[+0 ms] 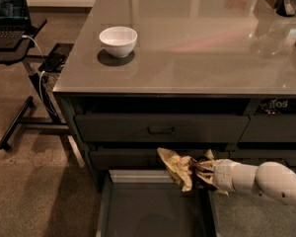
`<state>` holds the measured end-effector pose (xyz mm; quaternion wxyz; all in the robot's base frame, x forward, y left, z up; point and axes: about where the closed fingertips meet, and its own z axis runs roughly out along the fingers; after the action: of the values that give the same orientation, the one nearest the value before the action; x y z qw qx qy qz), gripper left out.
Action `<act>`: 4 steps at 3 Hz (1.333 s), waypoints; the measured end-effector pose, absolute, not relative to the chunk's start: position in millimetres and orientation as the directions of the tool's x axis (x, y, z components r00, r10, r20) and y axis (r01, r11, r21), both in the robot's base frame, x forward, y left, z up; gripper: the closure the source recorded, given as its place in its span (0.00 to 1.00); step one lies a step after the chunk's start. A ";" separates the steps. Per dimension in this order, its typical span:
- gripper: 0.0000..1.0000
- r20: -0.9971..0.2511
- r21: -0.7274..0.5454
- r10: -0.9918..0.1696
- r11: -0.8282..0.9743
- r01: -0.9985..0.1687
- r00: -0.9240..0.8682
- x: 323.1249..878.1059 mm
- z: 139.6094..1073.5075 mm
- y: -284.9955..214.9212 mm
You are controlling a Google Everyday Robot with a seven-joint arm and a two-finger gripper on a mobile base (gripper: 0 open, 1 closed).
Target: Pick brown chip bag from bottom drawer and place on counter
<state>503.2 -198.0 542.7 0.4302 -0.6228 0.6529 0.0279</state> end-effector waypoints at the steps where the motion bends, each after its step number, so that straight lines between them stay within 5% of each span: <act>1: 1.00 -0.543 -0.569 -0.814 0.176 -0.803 0.206 498.5 585.5 -200.9; 4: 1.00 -0.392 -0.768 -0.804 0.018 -0.641 0.447 483.9 796.6 -197.9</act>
Offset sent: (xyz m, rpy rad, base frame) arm -0.0288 -0.0099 0.2191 -0.1935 -0.3435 0.1052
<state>483.9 -197.9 796.6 0.4892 -0.6959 0.5191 -0.0835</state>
